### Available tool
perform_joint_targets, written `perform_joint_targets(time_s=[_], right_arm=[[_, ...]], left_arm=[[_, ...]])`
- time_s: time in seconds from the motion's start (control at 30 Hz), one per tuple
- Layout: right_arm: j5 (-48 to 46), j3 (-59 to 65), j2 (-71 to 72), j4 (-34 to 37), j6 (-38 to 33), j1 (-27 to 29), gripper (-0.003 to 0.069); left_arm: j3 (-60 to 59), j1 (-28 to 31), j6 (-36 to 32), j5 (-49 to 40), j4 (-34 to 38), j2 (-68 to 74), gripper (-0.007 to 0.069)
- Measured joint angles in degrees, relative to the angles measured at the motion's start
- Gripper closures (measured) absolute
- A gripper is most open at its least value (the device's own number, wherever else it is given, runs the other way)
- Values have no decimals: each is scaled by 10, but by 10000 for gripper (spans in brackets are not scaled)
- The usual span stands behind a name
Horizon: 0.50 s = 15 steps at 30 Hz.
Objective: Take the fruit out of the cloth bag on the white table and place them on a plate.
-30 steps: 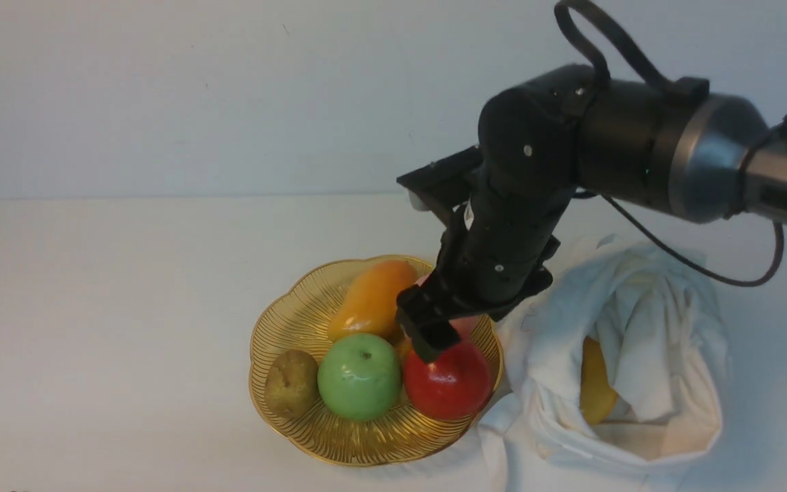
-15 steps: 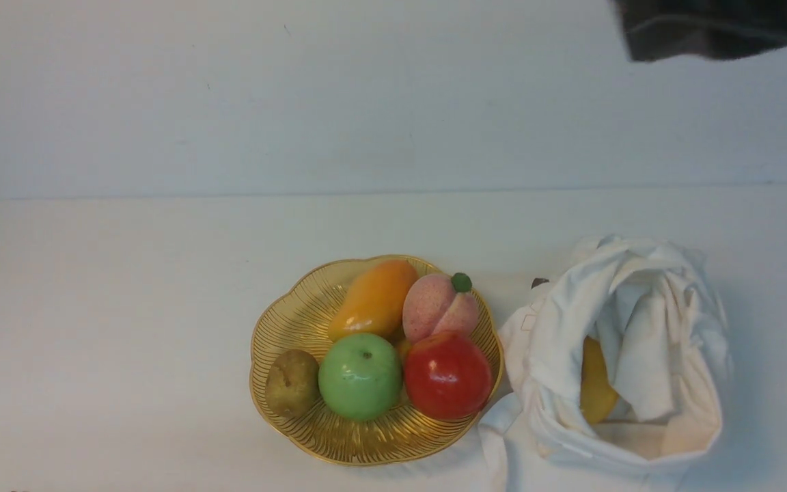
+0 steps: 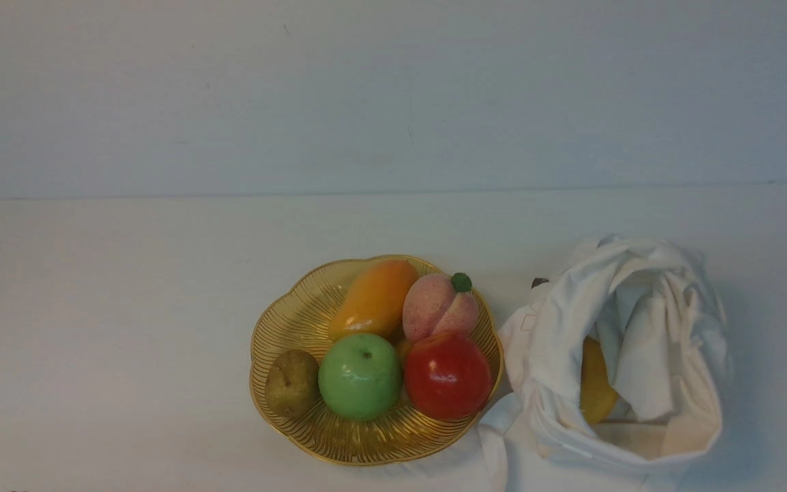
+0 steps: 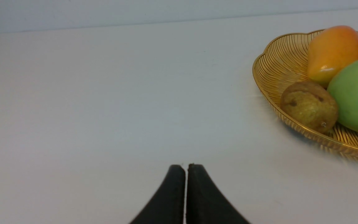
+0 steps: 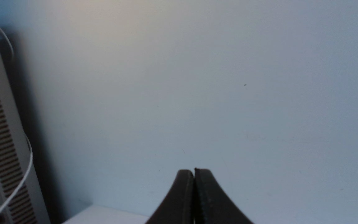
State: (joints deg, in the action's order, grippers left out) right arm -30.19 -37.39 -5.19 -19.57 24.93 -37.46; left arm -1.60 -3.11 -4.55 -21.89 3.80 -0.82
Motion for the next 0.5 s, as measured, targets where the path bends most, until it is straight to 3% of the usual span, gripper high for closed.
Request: perform_joint_targets(time_s=[0.17, 0.5], right_arm=[[9, 76, 62, -12, 15, 0, 673], [15, 82, 62, 1, 15, 0, 673]], left_arm=[[0, 1, 0, 0, 0, 0, 632], [0, 1, 0, 0, 0, 0, 632]])
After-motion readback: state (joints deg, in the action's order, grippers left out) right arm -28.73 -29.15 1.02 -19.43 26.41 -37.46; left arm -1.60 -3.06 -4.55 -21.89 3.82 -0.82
